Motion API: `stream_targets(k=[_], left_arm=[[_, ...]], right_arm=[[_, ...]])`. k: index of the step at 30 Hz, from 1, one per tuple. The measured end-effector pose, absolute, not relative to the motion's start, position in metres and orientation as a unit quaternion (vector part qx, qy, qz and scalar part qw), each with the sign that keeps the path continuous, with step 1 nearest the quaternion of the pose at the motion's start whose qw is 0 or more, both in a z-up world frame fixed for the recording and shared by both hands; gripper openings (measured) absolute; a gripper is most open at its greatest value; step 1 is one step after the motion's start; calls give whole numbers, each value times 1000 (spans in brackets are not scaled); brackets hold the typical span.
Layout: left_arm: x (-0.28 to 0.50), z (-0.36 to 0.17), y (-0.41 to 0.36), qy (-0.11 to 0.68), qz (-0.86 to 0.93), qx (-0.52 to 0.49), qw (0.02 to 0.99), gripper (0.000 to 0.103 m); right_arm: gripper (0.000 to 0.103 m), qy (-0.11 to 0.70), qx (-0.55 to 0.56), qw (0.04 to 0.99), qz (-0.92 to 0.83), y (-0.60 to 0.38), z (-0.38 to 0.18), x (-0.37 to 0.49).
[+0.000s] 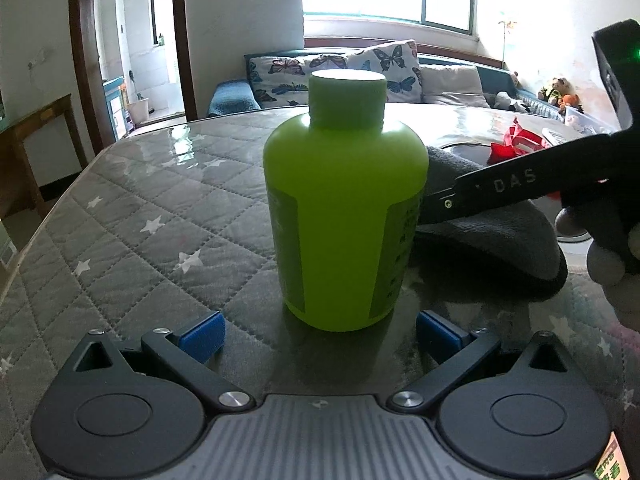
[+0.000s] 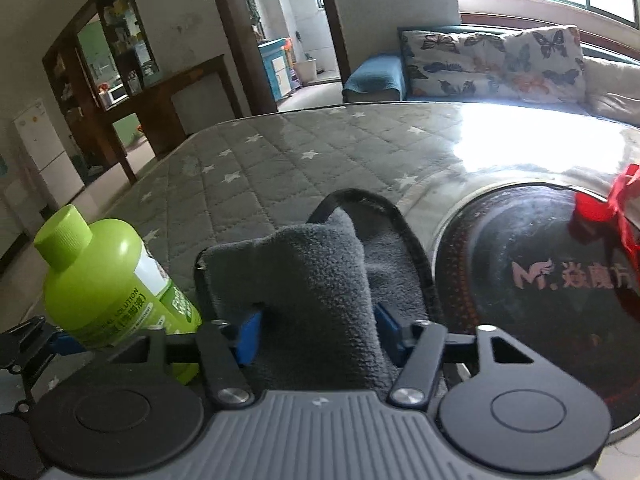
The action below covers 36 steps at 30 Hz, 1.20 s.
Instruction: Clean container
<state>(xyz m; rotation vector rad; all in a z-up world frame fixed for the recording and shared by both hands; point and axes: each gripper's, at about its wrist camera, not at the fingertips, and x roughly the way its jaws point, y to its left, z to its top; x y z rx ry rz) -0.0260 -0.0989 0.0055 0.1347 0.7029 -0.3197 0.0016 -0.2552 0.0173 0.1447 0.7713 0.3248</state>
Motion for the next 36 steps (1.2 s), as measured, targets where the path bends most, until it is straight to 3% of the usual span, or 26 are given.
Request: stream_targets(k=[2, 8, 10, 16, 36], left_arm=[[-27, 5, -99, 342, -156, 66, 924, 103], [-30, 3, -97, 337, -158, 65, 926, 103], [-30, 3, -97, 337, -158, 64, 926, 103], [-31, 3, -97, 336, -158, 64, 926, 103], [-31, 4, -97, 337, -159, 64, 926, 103]], right_arm=[[41, 377, 74, 909, 164, -254, 16, 6], [19, 384, 114, 897, 189, -260, 19, 15], [17, 376, 138, 893, 203, -264, 27, 15], [16, 343, 192, 885, 250, -270, 58, 10], [18, 402, 230, 842, 278, -270, -4, 61]])
